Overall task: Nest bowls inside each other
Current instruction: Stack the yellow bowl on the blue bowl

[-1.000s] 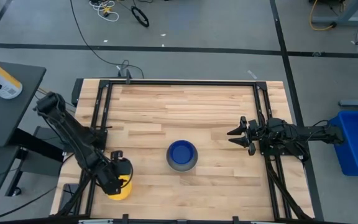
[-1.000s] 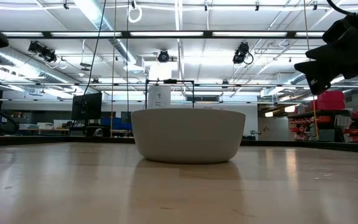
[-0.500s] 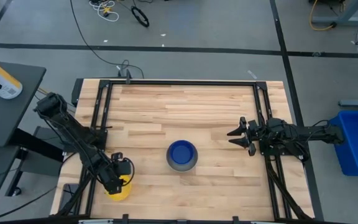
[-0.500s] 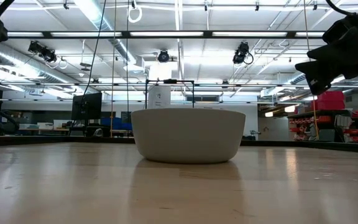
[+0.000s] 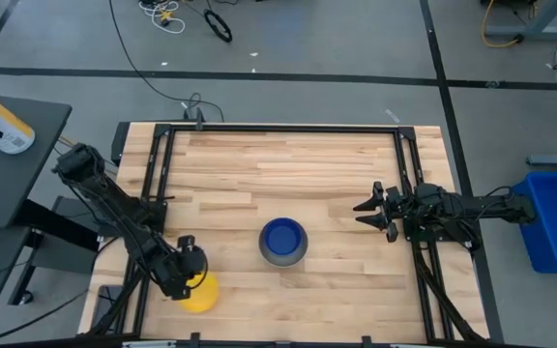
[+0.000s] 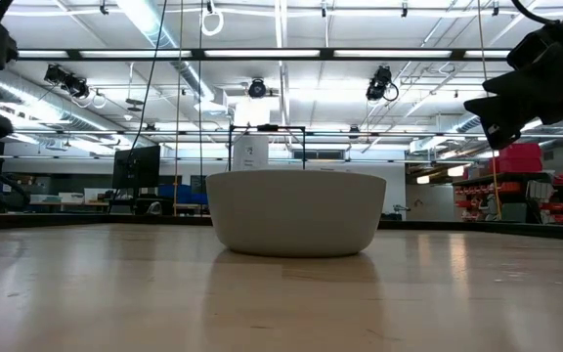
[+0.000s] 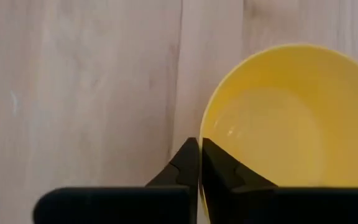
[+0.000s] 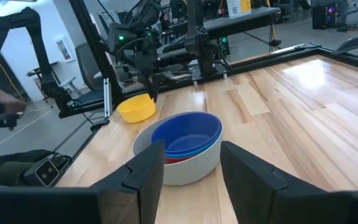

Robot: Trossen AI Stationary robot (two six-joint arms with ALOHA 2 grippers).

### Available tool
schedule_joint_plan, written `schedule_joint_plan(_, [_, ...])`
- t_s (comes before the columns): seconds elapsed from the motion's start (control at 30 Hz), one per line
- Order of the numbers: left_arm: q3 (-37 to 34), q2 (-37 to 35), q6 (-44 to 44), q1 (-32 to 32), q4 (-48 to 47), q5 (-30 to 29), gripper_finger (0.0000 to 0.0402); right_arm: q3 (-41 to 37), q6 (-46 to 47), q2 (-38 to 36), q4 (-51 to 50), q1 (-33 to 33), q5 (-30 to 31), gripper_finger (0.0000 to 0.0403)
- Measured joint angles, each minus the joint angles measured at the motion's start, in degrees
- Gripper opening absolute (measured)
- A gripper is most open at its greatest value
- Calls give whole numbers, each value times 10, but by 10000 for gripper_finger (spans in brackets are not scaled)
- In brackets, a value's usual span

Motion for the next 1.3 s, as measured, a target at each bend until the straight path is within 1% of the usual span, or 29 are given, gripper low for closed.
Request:
schedule_joint_plan(0.07, [-2, 1, 27, 0, 28, -42, 6, 0, 0, 0, 0, 0, 0, 166])
schedule_joint_plan(0.17, [-2, -2, 95, 18, 81, -106, 5, 0, -2, 0, 0, 0, 0, 164])
schedule_joint_plan(0.33, [-2, -3, 245, 87, 198, -148, 5, 0, -11, 0, 0, 0, 0, 164])
schedule_joint_plan(0.43, [-2, -3, 361, 143, 288, -151, 5, 0, -15, 0, 0, 0, 1, 166])
schedule_joint_plan(0.53, [-2, -3, 462, 203, 363, -134, 5, 0, -16, 0, 0, 0, 1, 167])
schedule_joint_plan(0.63, [-2, -3, 519, 262, 415, -114, 5, 0, -16, 0, 0, 0, 1, 165])
schedule_joint_plan(0.7, [-2, -3, 521, 307, 432, -84, 5, 0, -16, 0, 0, 0, 1, 164])
schedule_joint_plan(0.77, [3, -2, 503, 353, 422, -47, 5, 0, -14, 0, 0, 0, 1, 163])
schedule_joint_plan(0.83, [21, -2, 483, 391, 391, 0, 5, 0, -7, 0, 0, 0, 1, 163])
schedule_joint_plan(0.9, [53, -2, 471, 418, 352, 47, 5, 0, 0, 0, 0, 0, 0, 164])
schedule_joint_plan(0.97, [95, 5, 473, 436, 301, 73, 5, 0, 6, 0, 0, 0, 0, 166])
schedule_joint_plan(1.03, [145, 17, 479, 450, 225, 85, 5, 0, 10, 0, 0, 0, 0, 167])
schedule_joint_plan(1.13, [234, 58, 491, 467, 120, 109, 5, 0, 14, 1, 0, 0, 0, 167])
schedule_joint_plan(1.3, [362, 155, 529, 477, -13, 104, 5, 0, 18, 13, 0, 0, -3, 163])
